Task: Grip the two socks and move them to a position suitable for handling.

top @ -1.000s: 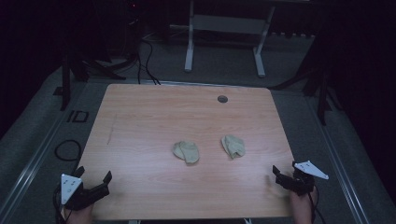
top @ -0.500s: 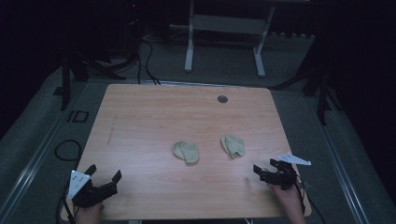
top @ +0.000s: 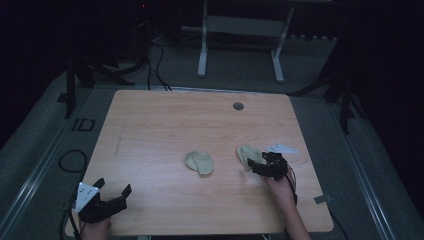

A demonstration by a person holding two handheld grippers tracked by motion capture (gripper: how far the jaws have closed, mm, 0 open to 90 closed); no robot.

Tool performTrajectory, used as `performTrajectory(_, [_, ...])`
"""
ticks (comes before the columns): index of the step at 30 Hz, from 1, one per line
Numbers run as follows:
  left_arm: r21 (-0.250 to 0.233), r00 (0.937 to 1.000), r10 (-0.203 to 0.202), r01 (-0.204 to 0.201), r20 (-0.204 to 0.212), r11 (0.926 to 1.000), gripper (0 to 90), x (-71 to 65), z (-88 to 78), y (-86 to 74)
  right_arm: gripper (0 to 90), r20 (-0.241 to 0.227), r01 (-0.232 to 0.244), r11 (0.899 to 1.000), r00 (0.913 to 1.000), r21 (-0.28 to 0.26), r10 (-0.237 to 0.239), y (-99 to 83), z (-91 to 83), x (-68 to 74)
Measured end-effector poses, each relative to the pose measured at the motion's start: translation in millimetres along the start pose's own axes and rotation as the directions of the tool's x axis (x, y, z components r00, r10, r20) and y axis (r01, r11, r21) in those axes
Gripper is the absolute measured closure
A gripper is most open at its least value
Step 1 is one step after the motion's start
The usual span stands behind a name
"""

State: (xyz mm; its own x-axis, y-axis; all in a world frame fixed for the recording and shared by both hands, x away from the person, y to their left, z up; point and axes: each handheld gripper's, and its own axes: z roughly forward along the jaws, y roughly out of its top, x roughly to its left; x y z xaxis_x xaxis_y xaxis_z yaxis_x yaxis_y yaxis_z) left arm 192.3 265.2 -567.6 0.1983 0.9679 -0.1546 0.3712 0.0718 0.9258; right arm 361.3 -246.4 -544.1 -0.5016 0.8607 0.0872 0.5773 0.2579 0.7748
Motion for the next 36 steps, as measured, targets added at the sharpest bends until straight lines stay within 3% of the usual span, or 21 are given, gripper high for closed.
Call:
performTrajectory(2, [-0.001,1.0,0.009,-0.009,0.003,1.0,2.0,-0.4,-0.8,0.5,32.7,0.065,0.016,1.0,0.9977,-0.012,-0.016,6.3,5.7,1.5])
performTrajectory(4, [-0.007,1.0,-0.006,0.006,0.006,1.0,2.0,0.4,-2.4,0.7,31.4,0.035,-0.011,1.0,0.9993,0.004,0.011,13.2,12.4,-0.7])
performTrajectory(7, [-0.005,0.9999,-0.011,0.011,0.009,0.9999,2.0,0.8,-2.5,0.8,31.9,0.042,0.01,1.0,0.9991,0.013,-0.01,18.2,18.7,0.3])
performTrajectory(9, [-0.001,0.9997,-0.024,0.024,-0.002,0.9997,2.0,3.6,-3.8,0.4,32.6,0.041,-0.013,0.999,0.9991,0.034,0.011,23.1,28.5,0.0])
performTrajectory(11, [0.002,0.9997,-0.025,0.025,0.006,0.9997,2.0,5.0,-4.3,0.4,32.7,0.075,0.009,0.999,0.9971,0.053,-0.013,23.9,34.8,0.6])
performTrajectory(13, [0.0,0.9996,-0.029,0.029,-0.004,0.9996,2.0,5.9,-4.9,0.1,33.5,0.057,0.007,0.998,0.9983,0.07,-0.011,23.3,40.1,-0.8])
performTrajectory(14, [0.0,0.9996,-0.029,0.029,-0.004,0.9996,2.0,5.9,-4.9,0.1,34.1,0.089,0.011,0.997,0.9959,0.077,-0.018,22.5,41.8,-0.5])
performTrajectory(16, [-0.005,0.9991,-0.041,0.041,-0.002,0.9991,2.0,7.3,-5.5,0.0,35.3,0.066,-0.002,0.996,0.9978,0.09,-0.004,20.4,45.3,-1.0])
performTrajectory(17, [-0.001,0.9993,-0.038,0.038,0.0,0.9993,2.0,7.4,-5.4,0.5,38.0,0.092,0.02,0.996,0.9954,0.091,-0.028,18.9,46.5,1.7])
performTrajectory(18, [-0.003,0.9993,-0.037,0.037,-0.005,0.9993,2.0,6.9,-5.7,0.7,38.1,0.122,0.075,0.991,0.9886,0.11,-0.089,18.1,48.1,5.9])
performTrajectory(19, [-0.009,0.9993,-0.037,0.037,-0.006,0.9993,2.0,6.6,-6.4,0.9,39.5,0.133,0.091,0.99,0.9855,0.112,-0.105,17.4,49.1,9.0])
performTrajectory(22, [-0.002,0.9992,-0.041,0.041,0.003,0.9992,2.0,5.0,-5.7,1.5,48.2,0.114,0.109,0.986,0.9857,0.128,-0.124,19.2,49.3,14.0])
performTrajectory(25, [0.017,0.9996,-0.027,0.027,0.004,0.9995,2.0,1.8,-4.7,1.8,64.9,0.095,0.117,0.985,0.987,0.128,-0.13,19.0,48.9,17.2])
performTrajectory(27, [0.009,0.9989,-0.041,0.041,0.025,0.9991,2.0,0.7,-5.5,2.8,73.7,0.095,0.147,0.981,0.9827,0.13,-0.16,18.3,48.6,21.6])
performTrajectory(30, [-0.004,0.9975,-0.063,0.063,0.03,0.998,2.0,0.9,-7.8,4.1,77.8,0.108,0.177,0.975,0.9755,0.134,-0.192,17.9,48.8,26.7])
performTrajectory(32, [-0.012,0.9987,-0.049,0.049,0.014,0.9987,2.0,0.6,-9.6,4.8,78.9,0.096,0.14,0.981,0.9835,0.134,-0.153,19.0,47.8,25.3])
performTrajectory(33, [-0.023,0.9989,-0.046,0.046,0.014,0.9987,2.0,0.6,-10.8,5.0,79.5,0.068,0.094,0.986,0.9922,0.141,-0.105,20.6,46.1,24.4])
performTrajectory(34, [-0.023,0.9985,-0.052,0.052,0.014,0.9984,2.0,1.0,-11.0,5.9,79.5,0.04,0.092,0.987,0.9944,0.135,-0.098,22.9,42.6,25.0])
performTrajectory(35, [-0.023,0.9985,-0.052,0.052,0.014,0.9984,2.0,1.0,-11.0,5.9,79.5,0.04,0.092,0.987,0.9944,0.135,-0.098,22.9,42.6,25.0])
performTrajectory(36, [-0.026,0.9991,-0.039,0.039,0.014,0.9989,2.0,1.5,-10.0,5.0,79.5,-0.003,0.074,0.988,0.9972,0.132,-0.075,26.8,36.2,27.7])
